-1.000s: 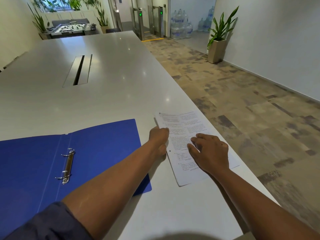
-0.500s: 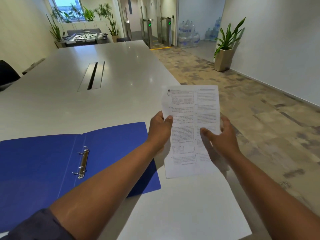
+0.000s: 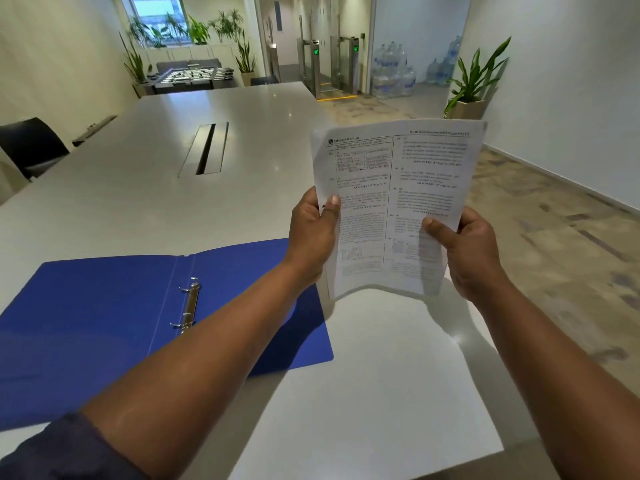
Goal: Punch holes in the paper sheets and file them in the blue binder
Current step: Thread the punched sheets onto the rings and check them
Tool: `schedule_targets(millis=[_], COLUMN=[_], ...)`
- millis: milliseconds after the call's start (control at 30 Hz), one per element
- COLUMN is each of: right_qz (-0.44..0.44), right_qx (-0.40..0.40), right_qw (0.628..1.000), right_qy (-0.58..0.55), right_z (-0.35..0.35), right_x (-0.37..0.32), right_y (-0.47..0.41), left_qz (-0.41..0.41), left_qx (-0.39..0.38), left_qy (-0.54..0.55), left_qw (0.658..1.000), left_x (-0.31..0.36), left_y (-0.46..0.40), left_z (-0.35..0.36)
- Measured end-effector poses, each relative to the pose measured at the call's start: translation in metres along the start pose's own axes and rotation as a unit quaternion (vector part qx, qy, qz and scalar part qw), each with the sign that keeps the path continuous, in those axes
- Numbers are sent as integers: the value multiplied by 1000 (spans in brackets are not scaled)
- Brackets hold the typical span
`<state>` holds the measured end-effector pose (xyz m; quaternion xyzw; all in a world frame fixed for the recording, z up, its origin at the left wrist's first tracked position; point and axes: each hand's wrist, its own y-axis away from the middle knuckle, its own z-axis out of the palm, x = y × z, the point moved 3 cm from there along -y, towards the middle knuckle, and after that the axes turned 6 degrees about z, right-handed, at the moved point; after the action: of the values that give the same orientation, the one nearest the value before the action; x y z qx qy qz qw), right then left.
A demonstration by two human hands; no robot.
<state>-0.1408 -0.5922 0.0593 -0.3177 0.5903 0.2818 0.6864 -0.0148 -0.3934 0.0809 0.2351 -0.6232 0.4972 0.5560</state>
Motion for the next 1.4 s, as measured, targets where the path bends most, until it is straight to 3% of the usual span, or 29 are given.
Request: schedule_targets(millis=[200, 467, 1033, 1400], right_qz=[36, 7, 59, 89], right_qx=[-2, 8, -81, -92], right_qw=[999, 997, 980, 957], right_qy=[40, 78, 175, 261], right_z=[-2, 18, 190, 241], right_x=[30, 12, 31, 48], right_y=[10, 12, 42, 56], left_qz=[-69, -82, -212, -307], left_qx=[-17, 28, 123, -34], left_qy=[-37, -38, -103, -205], left_qw=[997, 996, 964, 929], left_x=[-28, -9, -5, -27], left_y=[21, 23, 37, 55], left_z=[-1, -23, -206, -291])
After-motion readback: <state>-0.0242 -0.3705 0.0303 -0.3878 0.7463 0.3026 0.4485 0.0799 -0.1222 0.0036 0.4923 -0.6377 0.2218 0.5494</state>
